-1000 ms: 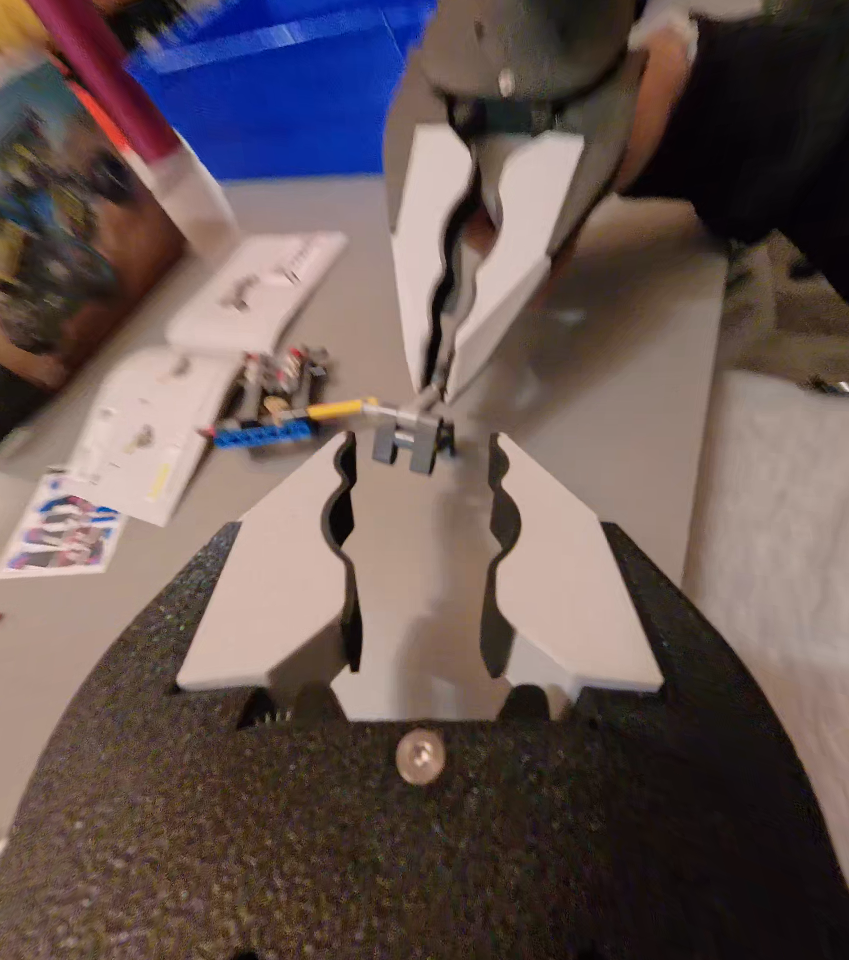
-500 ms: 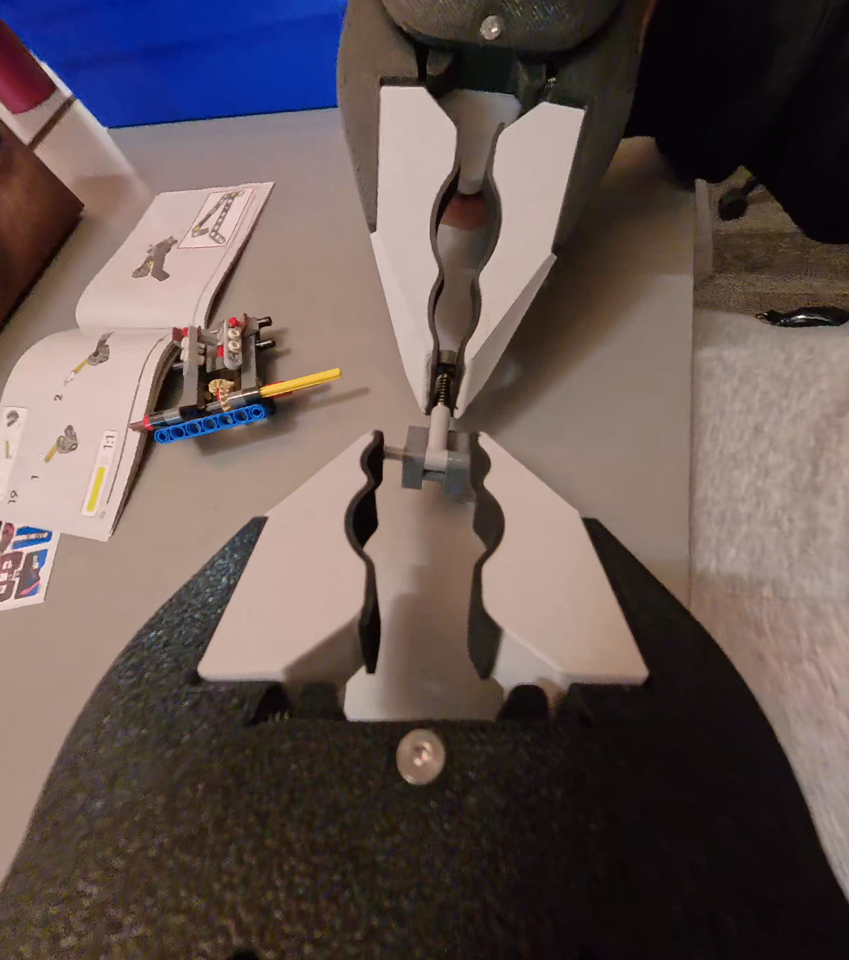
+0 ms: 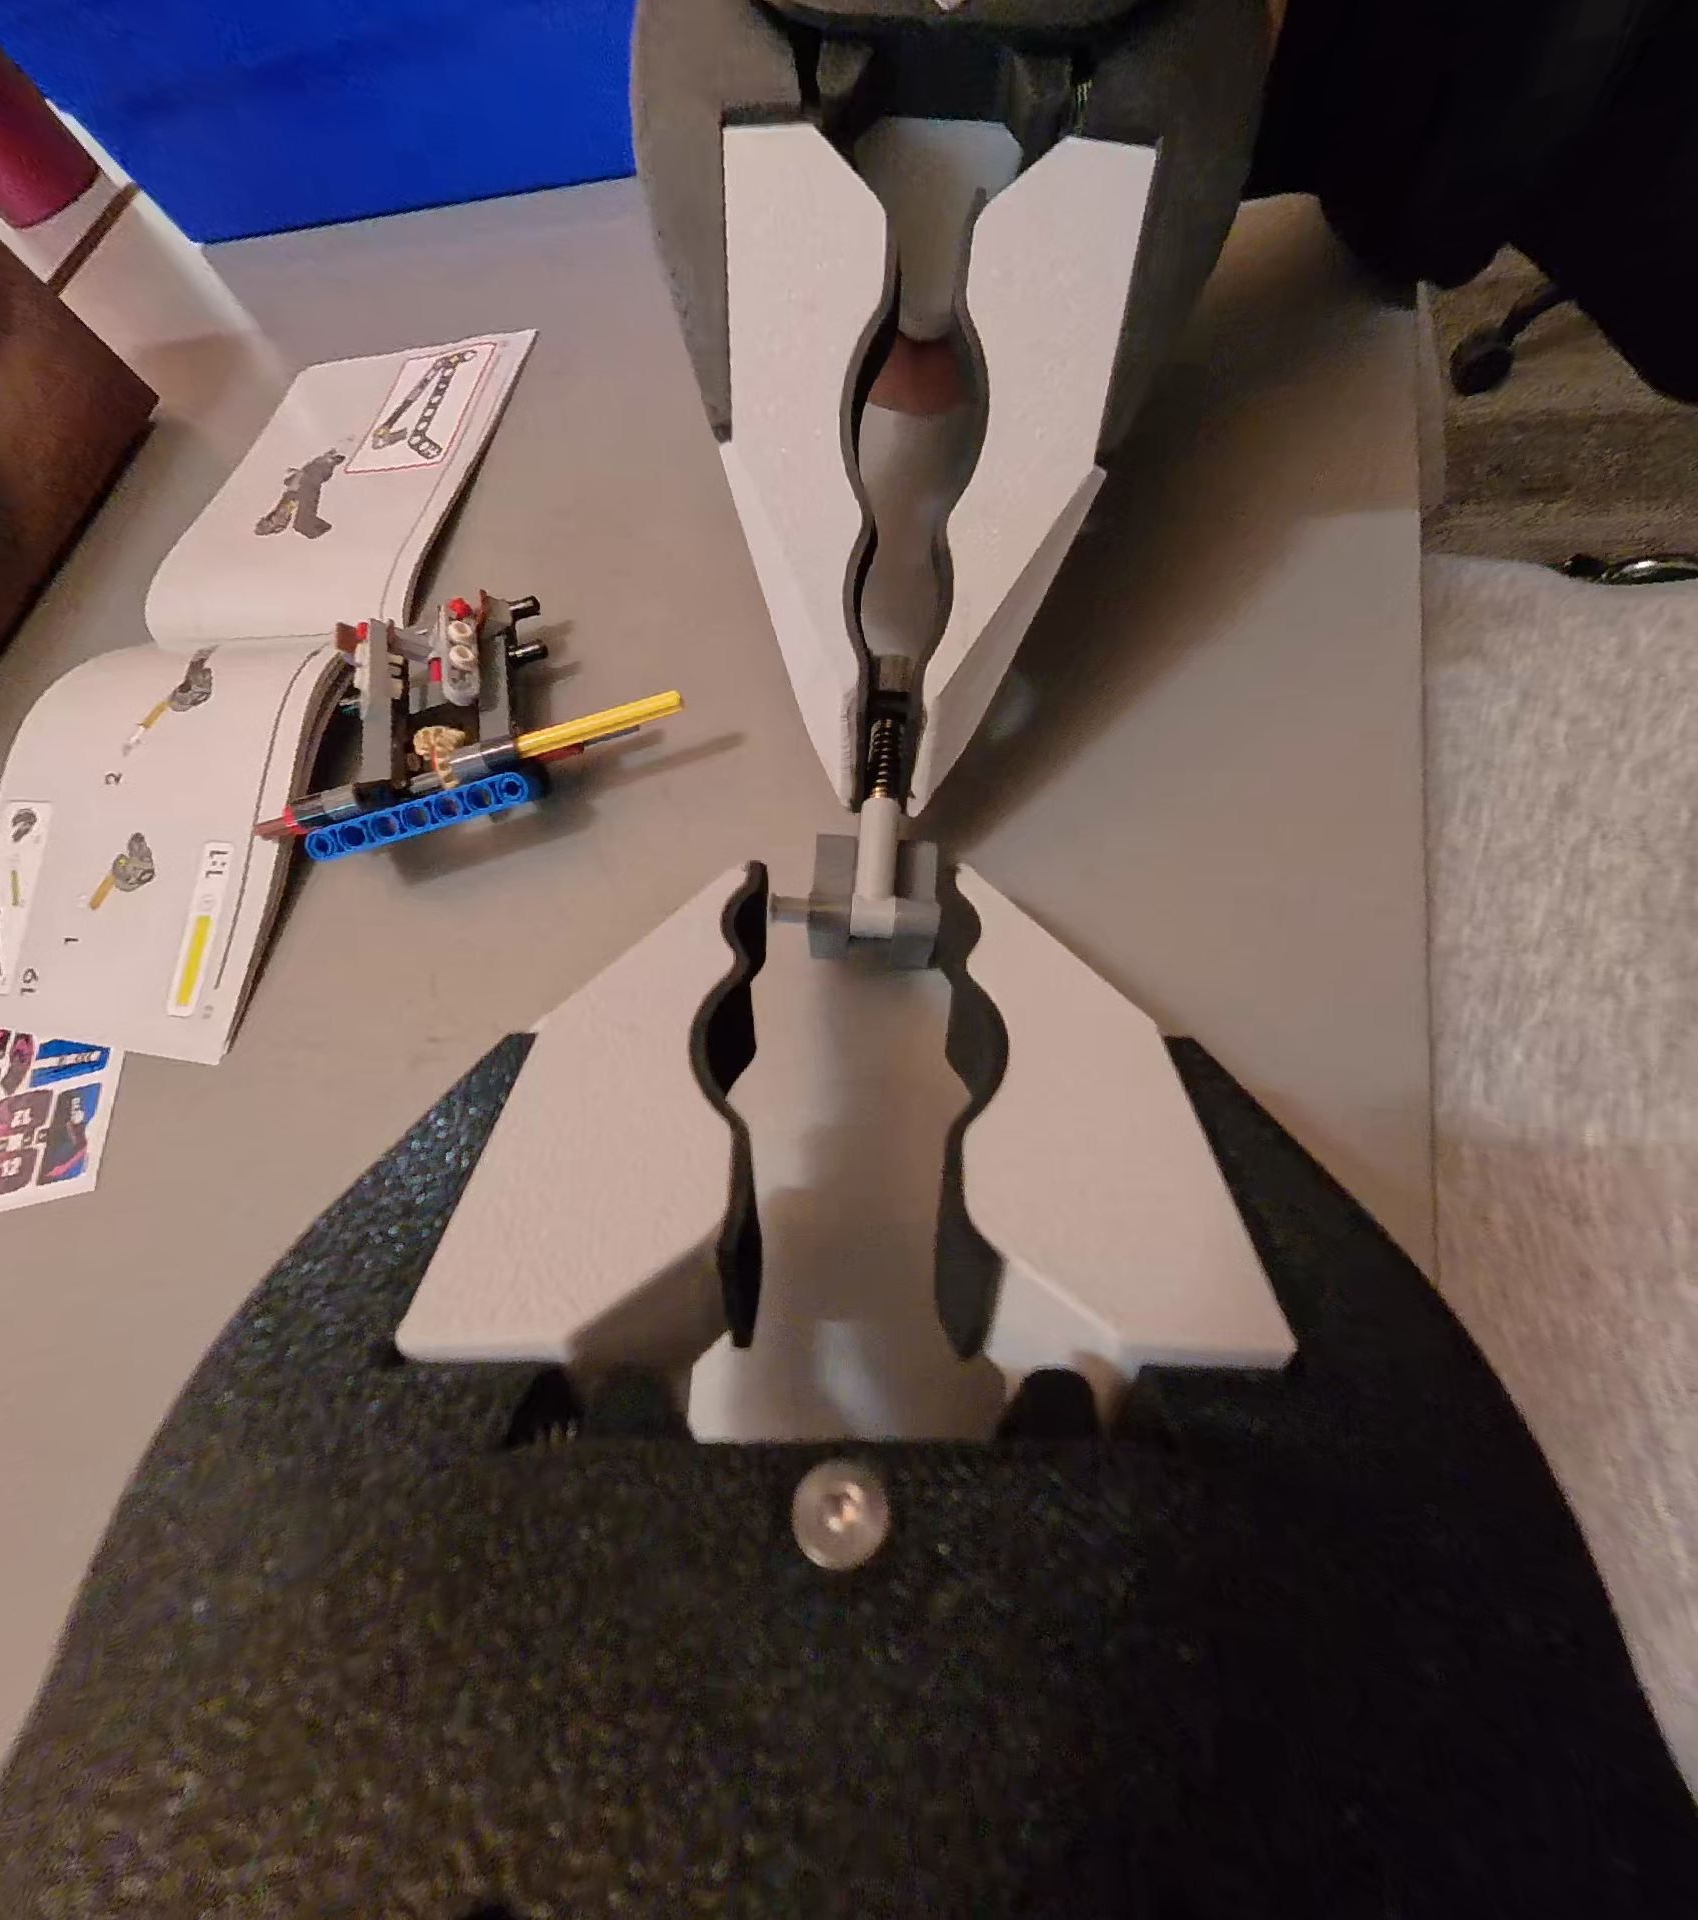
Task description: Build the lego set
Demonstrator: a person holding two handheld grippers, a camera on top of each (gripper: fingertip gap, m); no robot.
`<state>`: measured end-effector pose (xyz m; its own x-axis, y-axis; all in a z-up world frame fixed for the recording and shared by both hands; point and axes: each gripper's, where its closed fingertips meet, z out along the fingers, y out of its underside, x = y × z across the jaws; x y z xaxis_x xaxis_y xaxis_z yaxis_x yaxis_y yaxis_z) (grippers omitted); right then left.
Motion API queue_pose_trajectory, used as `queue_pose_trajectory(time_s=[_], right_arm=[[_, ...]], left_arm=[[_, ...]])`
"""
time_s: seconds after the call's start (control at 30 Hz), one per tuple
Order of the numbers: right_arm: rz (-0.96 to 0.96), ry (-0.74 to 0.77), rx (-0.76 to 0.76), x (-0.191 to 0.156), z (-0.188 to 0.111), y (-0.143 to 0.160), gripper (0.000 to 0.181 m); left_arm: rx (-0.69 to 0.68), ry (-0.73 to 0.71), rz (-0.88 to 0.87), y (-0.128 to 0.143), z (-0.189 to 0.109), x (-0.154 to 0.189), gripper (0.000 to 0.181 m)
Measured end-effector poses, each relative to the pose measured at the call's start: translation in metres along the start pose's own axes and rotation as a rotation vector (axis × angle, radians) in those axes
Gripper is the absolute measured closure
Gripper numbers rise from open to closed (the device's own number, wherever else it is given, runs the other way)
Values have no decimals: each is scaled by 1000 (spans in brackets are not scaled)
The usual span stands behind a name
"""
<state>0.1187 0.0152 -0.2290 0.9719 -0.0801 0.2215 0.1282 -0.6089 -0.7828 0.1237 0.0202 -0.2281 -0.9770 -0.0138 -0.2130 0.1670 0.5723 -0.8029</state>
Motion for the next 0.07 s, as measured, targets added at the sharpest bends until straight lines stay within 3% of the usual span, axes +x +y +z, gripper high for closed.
queue_pose_trajectory(time_s=[0.03, 0.07], right_arm=[[0, 0, 0, 0, 0, 0, 177], [0, -3, -1, 0, 0, 0, 177]], left_arm=[[-1, 15, -7, 0, 0, 1, 151], [-10, 31, -14, 2, 0, 2, 149]])
